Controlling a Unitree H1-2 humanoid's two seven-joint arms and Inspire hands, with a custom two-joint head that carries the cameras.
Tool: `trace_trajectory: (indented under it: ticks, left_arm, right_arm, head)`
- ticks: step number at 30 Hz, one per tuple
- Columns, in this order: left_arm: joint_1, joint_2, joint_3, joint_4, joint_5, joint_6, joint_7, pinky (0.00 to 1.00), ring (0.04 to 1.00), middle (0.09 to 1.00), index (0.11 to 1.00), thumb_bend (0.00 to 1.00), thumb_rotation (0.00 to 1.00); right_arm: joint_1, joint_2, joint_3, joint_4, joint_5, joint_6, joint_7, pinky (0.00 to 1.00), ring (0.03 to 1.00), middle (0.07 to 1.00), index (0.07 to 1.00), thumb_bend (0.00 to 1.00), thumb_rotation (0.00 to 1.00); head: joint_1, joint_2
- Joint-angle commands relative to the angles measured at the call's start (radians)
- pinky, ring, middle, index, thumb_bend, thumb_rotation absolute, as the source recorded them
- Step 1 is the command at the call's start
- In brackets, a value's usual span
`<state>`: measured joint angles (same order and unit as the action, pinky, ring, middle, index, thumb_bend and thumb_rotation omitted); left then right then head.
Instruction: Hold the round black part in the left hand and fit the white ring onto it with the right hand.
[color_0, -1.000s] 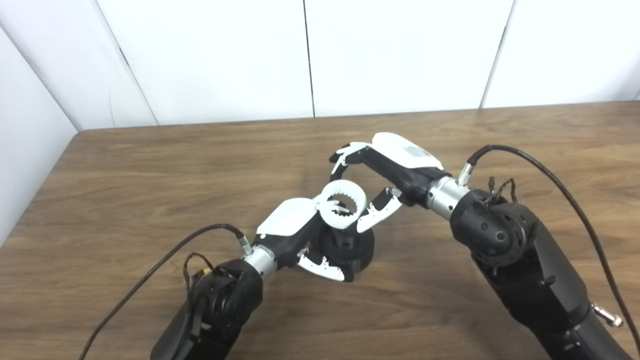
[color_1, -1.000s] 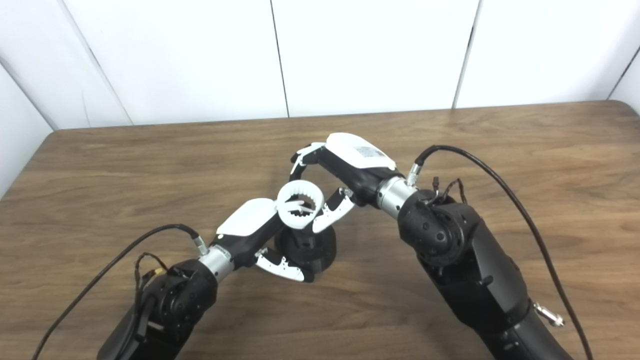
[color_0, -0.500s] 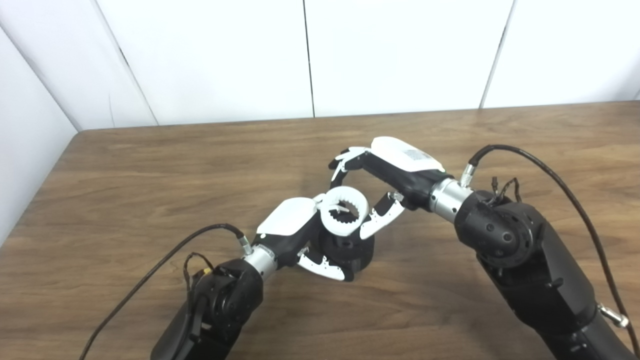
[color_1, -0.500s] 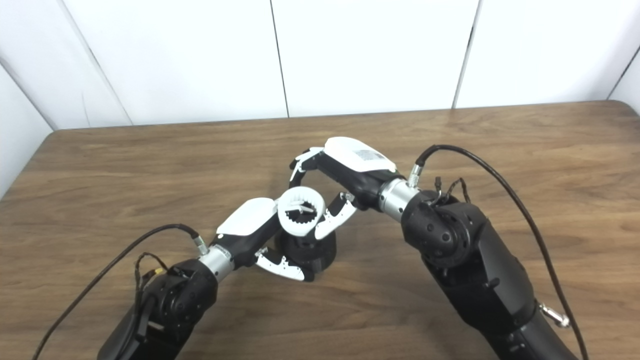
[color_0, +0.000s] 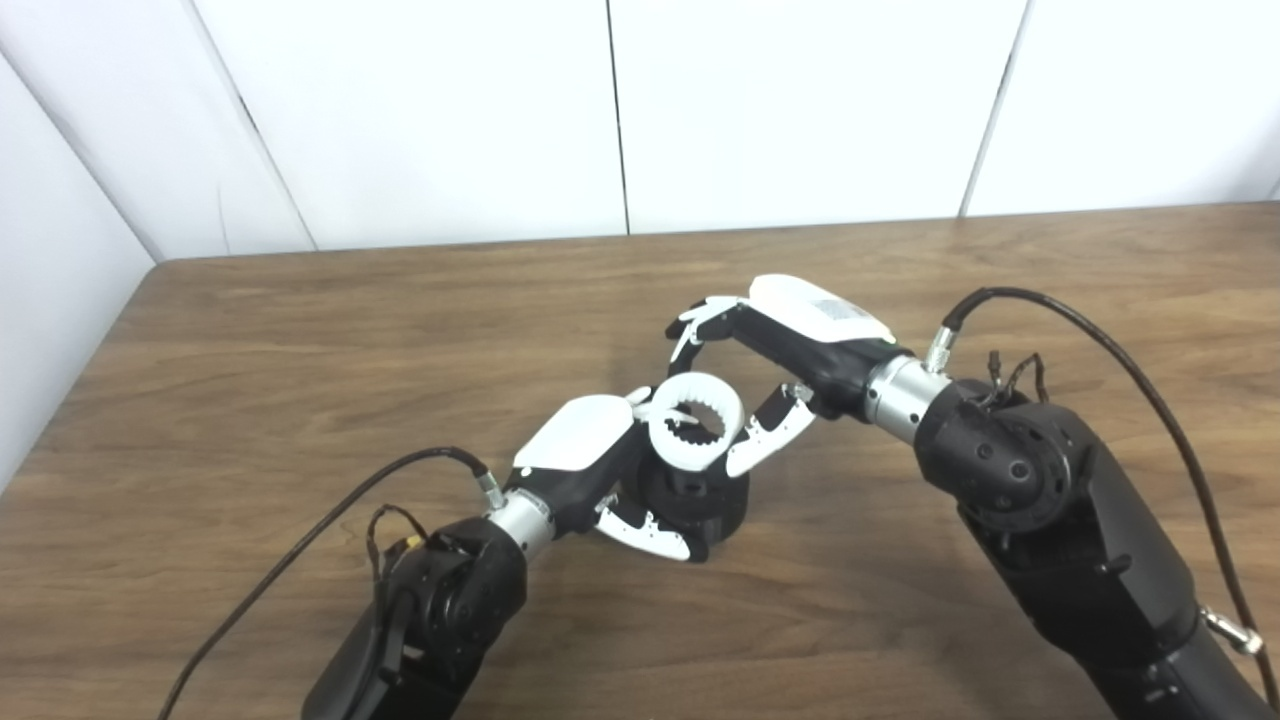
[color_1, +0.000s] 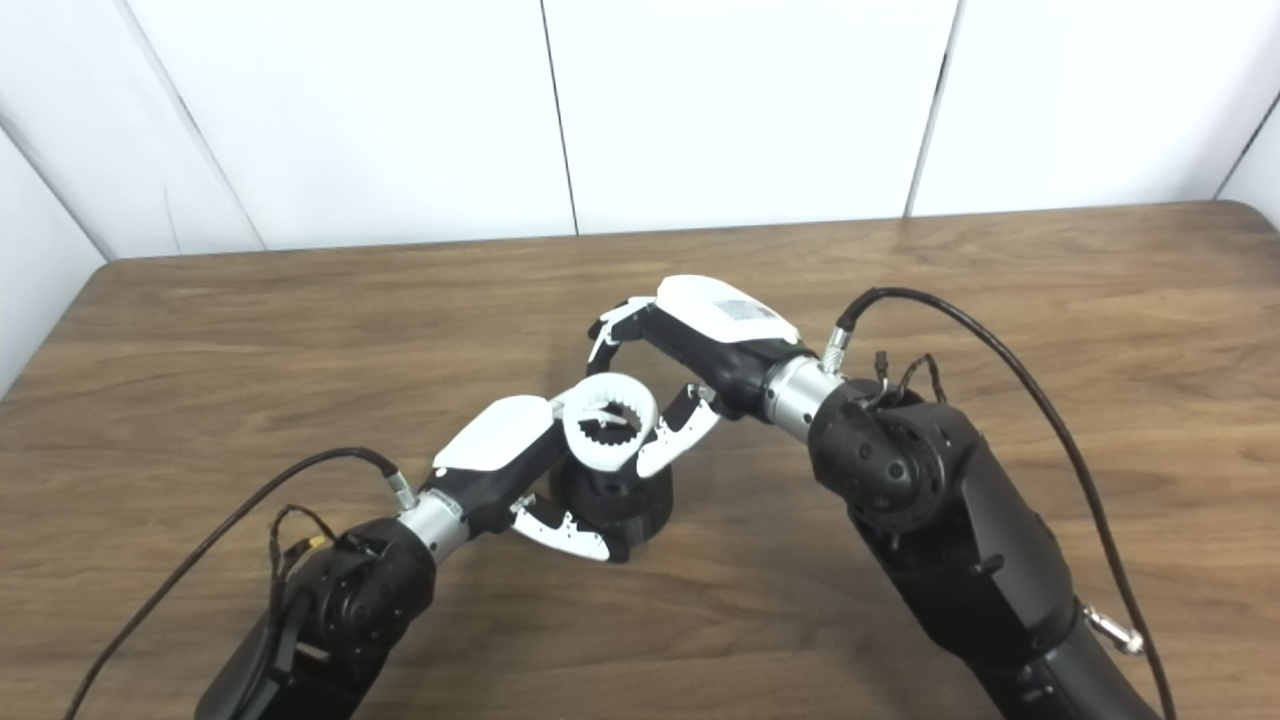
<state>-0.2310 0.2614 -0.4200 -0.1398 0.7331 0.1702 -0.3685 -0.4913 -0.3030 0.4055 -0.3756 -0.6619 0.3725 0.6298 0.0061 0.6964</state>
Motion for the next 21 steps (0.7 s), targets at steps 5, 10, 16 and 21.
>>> trace_trajectory:
  ticks: [5,10,16,21]
  left_arm:
    - [-0.013,0.002,-0.008,0.001,-0.001,0.021,-0.03,0.92,0.985,0.917,0.797,1.0,0.39]
    - [-0.015,0.003,-0.008,0.005,-0.003,0.02,-0.031,0.92,0.986,0.919,0.798,1.0,0.4]
    - [-0.016,0.001,-0.007,0.006,-0.006,0.02,-0.03,0.93,0.988,0.92,0.797,1.0,0.4]
    - [-0.021,-0.004,-0.011,0.009,-0.001,0.02,-0.027,0.92,0.986,0.917,0.794,1.0,0.4]
  right_arm:
    - [-0.027,-0.004,-0.015,-0.009,-0.003,-0.014,-0.016,0.84,0.921,0.847,0.49,0.52,0.15]
    - [-0.021,-0.005,-0.011,0.008,-0.001,-0.023,-0.02,0.85,0.925,0.85,0.49,0.52,0.15]
    - [-0.015,-0.009,-0.009,0.031,0.002,-0.043,-0.028,0.84,0.923,0.847,0.49,0.52,0.15]
    - [-0.014,-0.014,-0.009,0.039,0.003,-0.046,-0.029,0.84,0.921,0.843,0.489,0.52,0.15]
  head:
    - [0.0,0.002]
    - [0.001,0.003]
    - [-0.009,0.004]
    - [-0.006,0.005]
